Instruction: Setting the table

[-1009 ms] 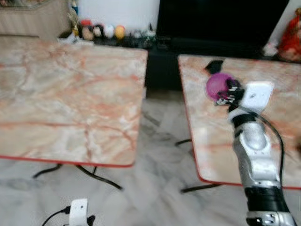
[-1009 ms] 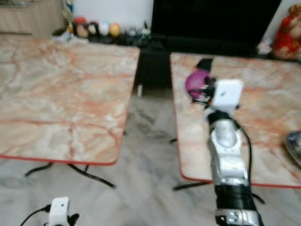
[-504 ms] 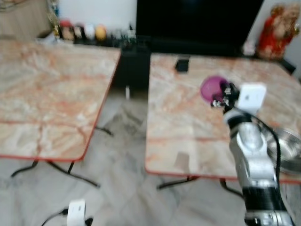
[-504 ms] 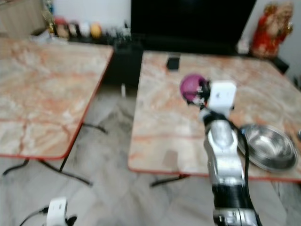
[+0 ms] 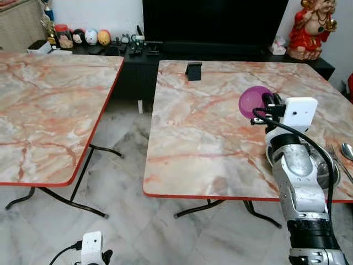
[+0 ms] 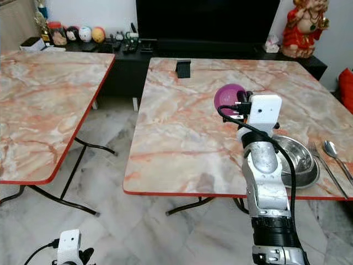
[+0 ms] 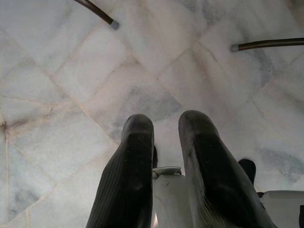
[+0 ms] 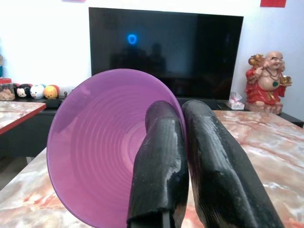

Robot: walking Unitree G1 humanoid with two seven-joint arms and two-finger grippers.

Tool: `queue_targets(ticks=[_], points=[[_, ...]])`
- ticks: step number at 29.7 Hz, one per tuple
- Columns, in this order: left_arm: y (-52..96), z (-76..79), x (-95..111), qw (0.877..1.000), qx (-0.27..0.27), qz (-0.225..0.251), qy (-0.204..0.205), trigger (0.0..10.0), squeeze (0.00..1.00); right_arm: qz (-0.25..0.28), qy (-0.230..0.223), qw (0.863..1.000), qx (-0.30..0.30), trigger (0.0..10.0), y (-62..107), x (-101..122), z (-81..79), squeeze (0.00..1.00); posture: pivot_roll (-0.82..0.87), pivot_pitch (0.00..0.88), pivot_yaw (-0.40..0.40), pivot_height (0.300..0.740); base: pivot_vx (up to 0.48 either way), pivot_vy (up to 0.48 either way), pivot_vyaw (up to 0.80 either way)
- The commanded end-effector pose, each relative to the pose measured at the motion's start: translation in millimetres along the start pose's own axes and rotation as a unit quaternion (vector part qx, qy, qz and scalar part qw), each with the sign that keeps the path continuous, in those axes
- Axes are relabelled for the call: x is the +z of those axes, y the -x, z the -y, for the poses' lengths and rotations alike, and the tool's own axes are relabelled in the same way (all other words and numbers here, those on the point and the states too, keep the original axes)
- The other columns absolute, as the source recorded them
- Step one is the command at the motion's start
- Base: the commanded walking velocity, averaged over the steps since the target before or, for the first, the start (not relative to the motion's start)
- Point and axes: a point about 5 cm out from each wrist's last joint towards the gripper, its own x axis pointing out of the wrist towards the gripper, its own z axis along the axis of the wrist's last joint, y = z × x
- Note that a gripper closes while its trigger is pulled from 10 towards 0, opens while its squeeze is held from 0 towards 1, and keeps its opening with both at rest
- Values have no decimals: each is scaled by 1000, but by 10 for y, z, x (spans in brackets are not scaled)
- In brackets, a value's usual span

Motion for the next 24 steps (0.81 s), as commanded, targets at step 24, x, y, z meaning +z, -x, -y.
queue_targets(ticks=[24], points=[[11, -32, -39, 1000, 3, -9, -6, 10000, 0, -46, 7, 999, -11, 10000, 10, -65, 33, 0, 15, 0, -35, 740, 208, 0, 0]])
